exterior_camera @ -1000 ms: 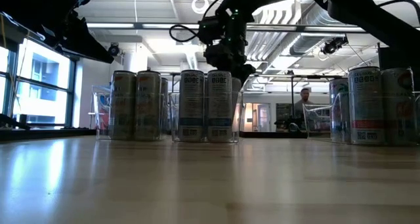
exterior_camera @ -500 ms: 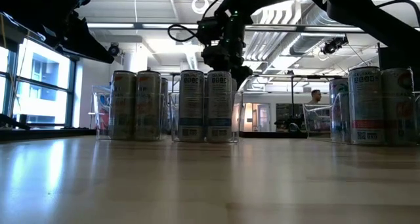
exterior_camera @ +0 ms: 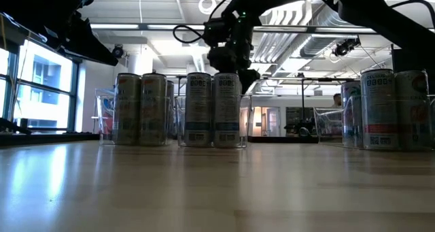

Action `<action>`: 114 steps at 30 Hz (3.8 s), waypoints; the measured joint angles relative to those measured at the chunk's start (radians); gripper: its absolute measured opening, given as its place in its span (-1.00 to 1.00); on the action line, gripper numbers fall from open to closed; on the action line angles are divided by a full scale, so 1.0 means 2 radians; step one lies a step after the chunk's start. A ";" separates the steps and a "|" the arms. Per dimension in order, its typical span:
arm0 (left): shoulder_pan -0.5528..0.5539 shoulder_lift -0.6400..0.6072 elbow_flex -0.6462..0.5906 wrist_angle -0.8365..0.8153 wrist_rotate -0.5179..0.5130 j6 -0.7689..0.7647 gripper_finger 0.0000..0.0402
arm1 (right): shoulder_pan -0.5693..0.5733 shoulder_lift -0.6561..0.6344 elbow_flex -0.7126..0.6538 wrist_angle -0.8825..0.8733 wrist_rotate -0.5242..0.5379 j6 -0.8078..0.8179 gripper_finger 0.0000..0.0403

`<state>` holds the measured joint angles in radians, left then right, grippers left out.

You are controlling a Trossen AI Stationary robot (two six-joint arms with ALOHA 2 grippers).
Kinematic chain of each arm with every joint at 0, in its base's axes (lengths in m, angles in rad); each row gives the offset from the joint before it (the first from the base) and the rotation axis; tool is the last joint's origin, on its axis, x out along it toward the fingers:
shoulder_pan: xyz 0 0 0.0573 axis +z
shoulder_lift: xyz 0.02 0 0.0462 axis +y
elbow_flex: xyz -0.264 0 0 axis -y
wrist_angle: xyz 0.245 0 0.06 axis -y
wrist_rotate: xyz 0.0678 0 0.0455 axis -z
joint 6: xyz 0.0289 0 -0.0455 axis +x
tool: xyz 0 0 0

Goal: Sort soda cans
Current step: Put the white and blue soda can into the middle transparent bin, then adjust the transparent bins

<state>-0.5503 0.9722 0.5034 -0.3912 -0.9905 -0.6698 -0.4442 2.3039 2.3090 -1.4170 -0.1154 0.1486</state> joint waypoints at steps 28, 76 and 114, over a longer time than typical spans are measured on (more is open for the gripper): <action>-0.002 0.000 0.000 -0.001 0.010 -0.018 -1.00 | 0.086 -0.134 0.000 -0.058 0.110 0.002 0.51; -0.043 0.000 0.000 0.000 0.002 -0.039 -1.00 | 0.209 -0.393 -0.642 0.075 0.156 0.183 -0.33; -0.042 0.000 0.000 0.001 -0.001 -0.044 -1.00 | 0.153 -0.378 -0.638 0.327 0.179 0.014 -0.97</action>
<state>-0.6353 0.9730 0.5034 -0.3901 -0.9924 -0.7570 -0.1379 1.5486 1.0334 -0.7636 0.2425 0.1770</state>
